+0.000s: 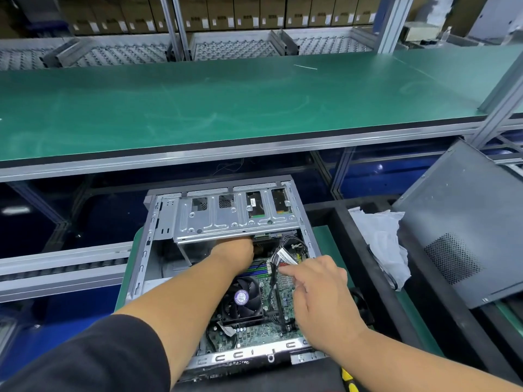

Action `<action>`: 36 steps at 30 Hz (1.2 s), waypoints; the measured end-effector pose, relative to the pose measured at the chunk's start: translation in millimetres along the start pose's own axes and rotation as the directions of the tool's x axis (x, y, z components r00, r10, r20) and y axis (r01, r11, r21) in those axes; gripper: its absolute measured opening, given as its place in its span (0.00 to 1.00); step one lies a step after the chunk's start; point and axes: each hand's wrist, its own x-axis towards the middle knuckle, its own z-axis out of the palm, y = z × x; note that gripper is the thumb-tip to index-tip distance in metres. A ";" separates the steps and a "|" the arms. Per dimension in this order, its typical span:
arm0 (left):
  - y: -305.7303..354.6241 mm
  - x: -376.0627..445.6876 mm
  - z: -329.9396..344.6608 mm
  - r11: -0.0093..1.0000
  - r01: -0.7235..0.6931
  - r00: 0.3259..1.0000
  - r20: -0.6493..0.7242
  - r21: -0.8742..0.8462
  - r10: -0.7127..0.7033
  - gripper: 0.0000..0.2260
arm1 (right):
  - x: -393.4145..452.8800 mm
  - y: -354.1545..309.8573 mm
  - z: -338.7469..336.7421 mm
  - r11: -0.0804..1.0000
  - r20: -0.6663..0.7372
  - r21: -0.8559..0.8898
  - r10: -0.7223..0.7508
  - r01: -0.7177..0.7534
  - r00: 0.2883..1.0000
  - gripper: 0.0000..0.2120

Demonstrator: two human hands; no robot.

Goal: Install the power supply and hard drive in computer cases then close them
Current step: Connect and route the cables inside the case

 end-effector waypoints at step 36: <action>-22.8 -3.7 -22.8 0.986 0.105 0.978 0.193 -0.131 -0.078 0.13 | 1.9 -5.9 -2.2 0.994 0.110 -0.105 0.030 -0.019 0.994 0.22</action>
